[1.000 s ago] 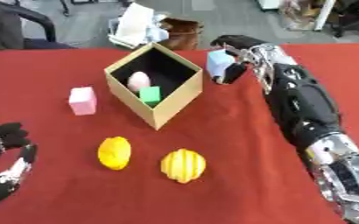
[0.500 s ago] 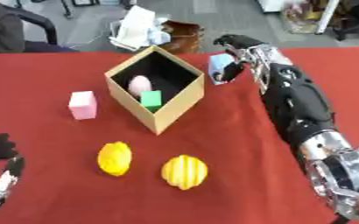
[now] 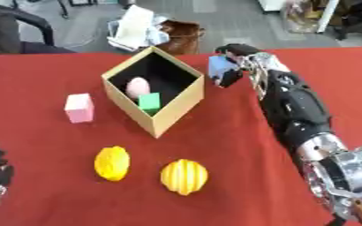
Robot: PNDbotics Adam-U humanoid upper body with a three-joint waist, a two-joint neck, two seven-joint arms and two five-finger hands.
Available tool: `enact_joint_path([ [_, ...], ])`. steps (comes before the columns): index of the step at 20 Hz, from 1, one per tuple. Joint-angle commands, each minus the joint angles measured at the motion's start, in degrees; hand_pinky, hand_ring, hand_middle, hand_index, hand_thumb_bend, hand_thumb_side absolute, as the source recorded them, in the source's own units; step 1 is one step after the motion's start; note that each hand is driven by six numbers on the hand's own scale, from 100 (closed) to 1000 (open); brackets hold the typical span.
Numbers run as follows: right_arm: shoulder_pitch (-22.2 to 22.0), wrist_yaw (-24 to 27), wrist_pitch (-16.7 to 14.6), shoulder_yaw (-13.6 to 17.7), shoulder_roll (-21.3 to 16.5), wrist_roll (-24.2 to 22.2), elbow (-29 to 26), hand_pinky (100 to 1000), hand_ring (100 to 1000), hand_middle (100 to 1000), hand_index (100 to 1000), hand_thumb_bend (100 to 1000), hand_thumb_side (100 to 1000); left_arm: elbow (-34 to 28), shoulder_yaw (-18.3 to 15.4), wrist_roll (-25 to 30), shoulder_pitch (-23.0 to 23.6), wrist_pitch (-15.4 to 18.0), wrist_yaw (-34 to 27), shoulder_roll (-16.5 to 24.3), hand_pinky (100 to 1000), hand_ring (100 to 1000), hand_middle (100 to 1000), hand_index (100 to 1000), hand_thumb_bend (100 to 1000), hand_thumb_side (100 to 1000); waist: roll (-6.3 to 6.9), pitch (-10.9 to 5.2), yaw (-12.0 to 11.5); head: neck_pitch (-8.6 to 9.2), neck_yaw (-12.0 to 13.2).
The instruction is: Pick up objects on the table and place them in the box.
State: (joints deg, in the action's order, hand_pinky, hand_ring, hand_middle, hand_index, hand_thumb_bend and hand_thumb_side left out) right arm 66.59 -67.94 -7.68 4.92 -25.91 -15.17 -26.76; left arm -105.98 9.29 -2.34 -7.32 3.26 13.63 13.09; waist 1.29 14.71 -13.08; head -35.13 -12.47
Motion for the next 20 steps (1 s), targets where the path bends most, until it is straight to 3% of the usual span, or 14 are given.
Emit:
enact_joint_path([
  [1,0.80,0.76,0.71,0.21,-1.85,0.49,0.49,865,875,911,970,213,324,-1.22,0.06,0.18,-0.59,0.02,-0.20,1.23,751,656,640,802,373,425,-0.50,-0.11,-0.07,0.87,-0.27],
  [7,0.77,0.91,0.78,0.10,-1.86,0.72,0.72,836,846,893,951,189,314,-1.23,0.06,0.20,-0.61,0.01,-0.21,1.22,751,656,640,802,373,425,-0.49,-0.11,-0.09,0.89,-0.31],
  [8,0.72,1.21,0.72,0.34,-1.77,0.95,0.42,657,608,760,832,100,109,-1.24,0.05,0.18,-0.66,0.02,-0.23,1.11,750,656,639,803,374,426,-0.59,-0.17,0.06,0.91,-0.36],
  [20,2.75,5.88,-4.50,-1.57,-2.63,-0.83,-9.33,650,573,723,810,100,100,-1.09,-0.56,-0.54,-0.88,0.21,0.04,0.78,750,656,639,803,377,425,-1.18,-0.62,2.58,1.00,0.36],
])
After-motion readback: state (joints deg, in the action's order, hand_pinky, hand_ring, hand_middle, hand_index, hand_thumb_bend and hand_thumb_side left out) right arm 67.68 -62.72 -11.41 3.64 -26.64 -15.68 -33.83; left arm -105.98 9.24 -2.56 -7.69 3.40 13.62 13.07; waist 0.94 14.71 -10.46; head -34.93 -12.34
